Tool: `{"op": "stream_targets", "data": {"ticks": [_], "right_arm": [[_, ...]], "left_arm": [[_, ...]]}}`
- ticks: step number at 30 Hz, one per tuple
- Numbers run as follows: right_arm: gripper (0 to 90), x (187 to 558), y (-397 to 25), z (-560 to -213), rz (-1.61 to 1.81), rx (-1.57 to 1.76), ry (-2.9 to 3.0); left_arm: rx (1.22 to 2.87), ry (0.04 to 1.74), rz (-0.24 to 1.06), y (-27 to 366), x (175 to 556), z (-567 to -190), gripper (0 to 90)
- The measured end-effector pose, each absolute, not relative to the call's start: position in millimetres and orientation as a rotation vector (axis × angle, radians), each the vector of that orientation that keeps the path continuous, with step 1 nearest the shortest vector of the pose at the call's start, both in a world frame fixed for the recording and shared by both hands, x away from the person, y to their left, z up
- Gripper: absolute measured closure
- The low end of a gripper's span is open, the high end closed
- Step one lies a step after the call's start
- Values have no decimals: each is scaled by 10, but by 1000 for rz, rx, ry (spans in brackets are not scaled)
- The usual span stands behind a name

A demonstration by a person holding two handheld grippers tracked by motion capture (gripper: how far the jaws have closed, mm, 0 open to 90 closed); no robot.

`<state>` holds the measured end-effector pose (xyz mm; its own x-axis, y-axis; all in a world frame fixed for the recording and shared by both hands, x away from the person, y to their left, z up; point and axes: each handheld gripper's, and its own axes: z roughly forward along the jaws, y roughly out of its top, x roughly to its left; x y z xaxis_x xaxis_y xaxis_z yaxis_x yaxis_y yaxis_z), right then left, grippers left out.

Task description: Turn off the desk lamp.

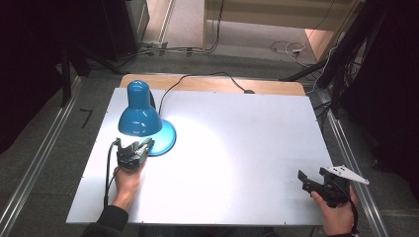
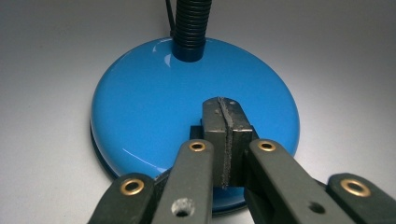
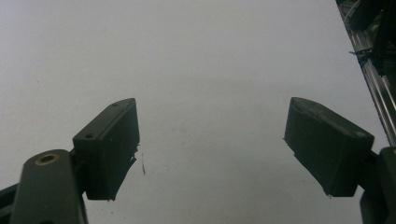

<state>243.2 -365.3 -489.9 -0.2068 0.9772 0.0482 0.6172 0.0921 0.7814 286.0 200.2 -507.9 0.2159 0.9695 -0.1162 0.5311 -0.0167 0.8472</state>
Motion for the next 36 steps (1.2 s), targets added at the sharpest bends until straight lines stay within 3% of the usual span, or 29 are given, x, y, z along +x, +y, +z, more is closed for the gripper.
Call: {"op": "stream_targets", "data": {"ticks": [36], "right_arm": [[175,2444,-3619,-4901,953,1556,1897]], "left_arm": [[1628,1457,674,1967,2956,-5084,900]]}}
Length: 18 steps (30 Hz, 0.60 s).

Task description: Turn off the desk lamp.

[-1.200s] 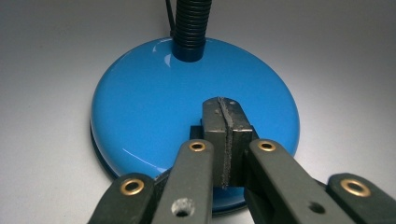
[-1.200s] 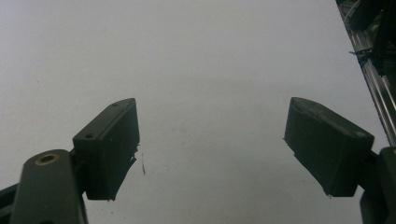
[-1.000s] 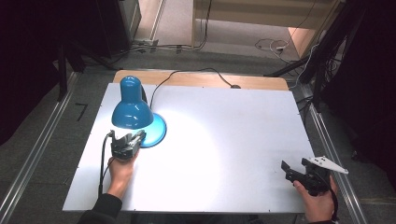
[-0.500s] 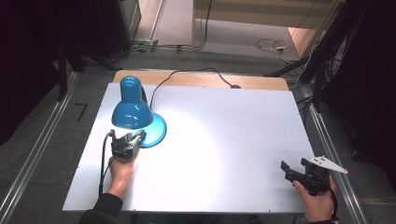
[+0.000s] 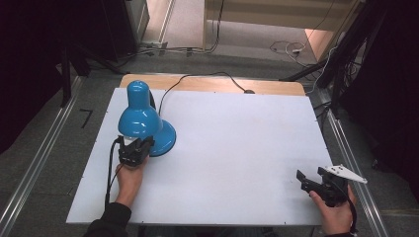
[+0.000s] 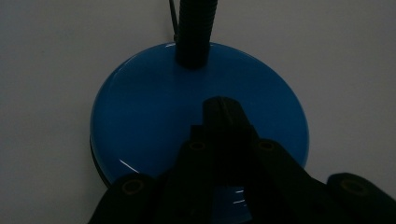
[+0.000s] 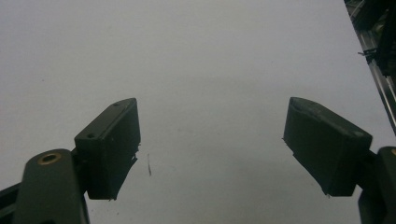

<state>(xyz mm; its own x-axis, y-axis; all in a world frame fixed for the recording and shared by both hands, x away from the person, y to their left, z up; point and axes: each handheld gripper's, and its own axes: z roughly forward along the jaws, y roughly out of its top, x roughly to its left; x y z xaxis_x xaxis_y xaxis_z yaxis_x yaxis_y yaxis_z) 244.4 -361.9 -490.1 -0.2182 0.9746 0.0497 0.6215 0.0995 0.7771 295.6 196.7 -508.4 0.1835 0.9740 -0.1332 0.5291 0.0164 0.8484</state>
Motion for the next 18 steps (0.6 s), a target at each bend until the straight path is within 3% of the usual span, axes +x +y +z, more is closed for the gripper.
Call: {"op": "stream_targets", "data": {"ticks": [18], "right_arm": [[175,2438,-3642,-4893,965,1559,1887]], "left_arm": [[1560,1470,678,2044,2915,-5075,900]]}}
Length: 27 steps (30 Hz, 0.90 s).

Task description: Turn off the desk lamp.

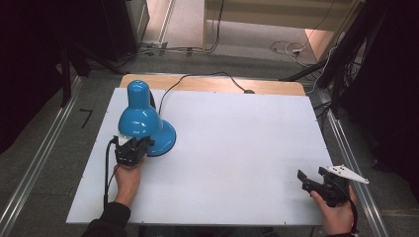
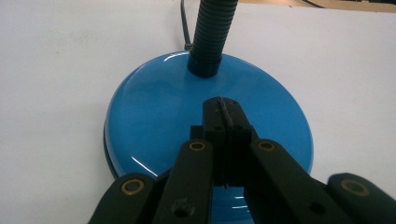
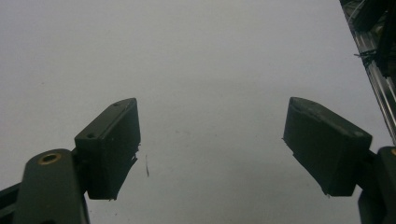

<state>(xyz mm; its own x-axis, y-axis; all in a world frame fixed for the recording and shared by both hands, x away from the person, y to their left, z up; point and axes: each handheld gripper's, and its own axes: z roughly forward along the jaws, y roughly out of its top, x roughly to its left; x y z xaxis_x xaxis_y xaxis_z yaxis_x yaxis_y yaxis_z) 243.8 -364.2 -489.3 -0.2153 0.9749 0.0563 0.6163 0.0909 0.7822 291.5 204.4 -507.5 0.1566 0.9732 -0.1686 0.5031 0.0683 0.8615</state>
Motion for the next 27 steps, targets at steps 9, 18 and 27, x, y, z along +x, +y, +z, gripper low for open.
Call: {"op": "stream_targets", "data": {"ticks": [9,18,27], "right_arm": [[175,2436,-3647,-4889,970,1563,1886],[175,2437,-3640,-4888,967,1563,1888],[175,2441,-3632,-4892,969,1562,1892]], "left_arm": [[1550,1486,687,2102,2882,-5070,900],[1529,1489,681,2147,2857,-5056,836],[1526,1502,681,2193,2827,-5035,689]]}}
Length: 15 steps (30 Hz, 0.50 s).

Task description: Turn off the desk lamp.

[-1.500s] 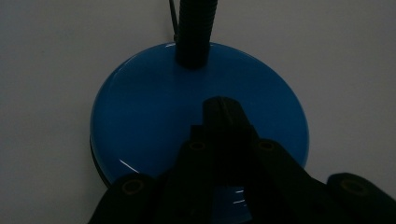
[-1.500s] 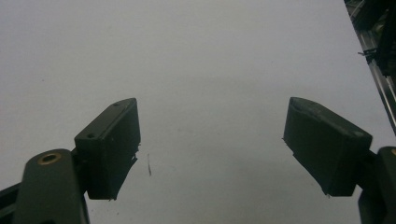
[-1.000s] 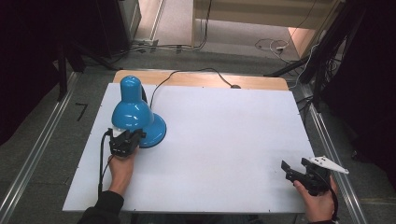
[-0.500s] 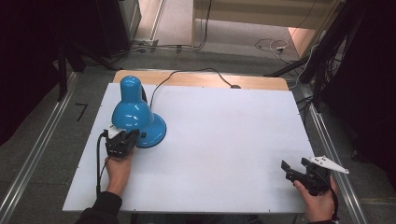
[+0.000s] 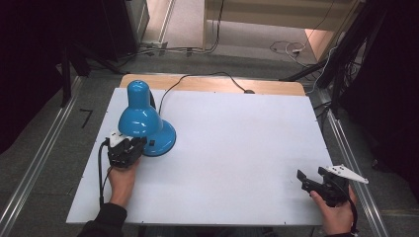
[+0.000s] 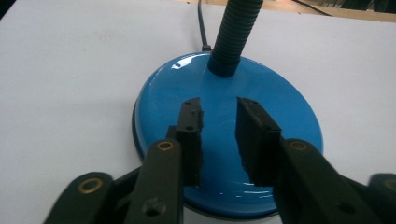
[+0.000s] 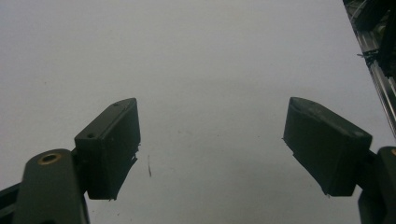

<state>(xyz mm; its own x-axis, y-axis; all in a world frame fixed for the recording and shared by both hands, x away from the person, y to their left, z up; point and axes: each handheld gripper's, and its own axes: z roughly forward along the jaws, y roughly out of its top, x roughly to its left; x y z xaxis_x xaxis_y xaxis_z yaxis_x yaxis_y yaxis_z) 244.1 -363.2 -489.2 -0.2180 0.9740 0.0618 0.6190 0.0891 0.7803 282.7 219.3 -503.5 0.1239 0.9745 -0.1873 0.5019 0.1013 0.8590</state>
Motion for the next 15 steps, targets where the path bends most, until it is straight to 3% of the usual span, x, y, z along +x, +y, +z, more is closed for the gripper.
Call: {"op": "stream_targets", "data": {"ticks": [15], "right_arm": [[175,2442,-3633,-4892,972,1563,1892]], "left_arm": [[1512,1520,686,2238,2812,-5030,619]]}}
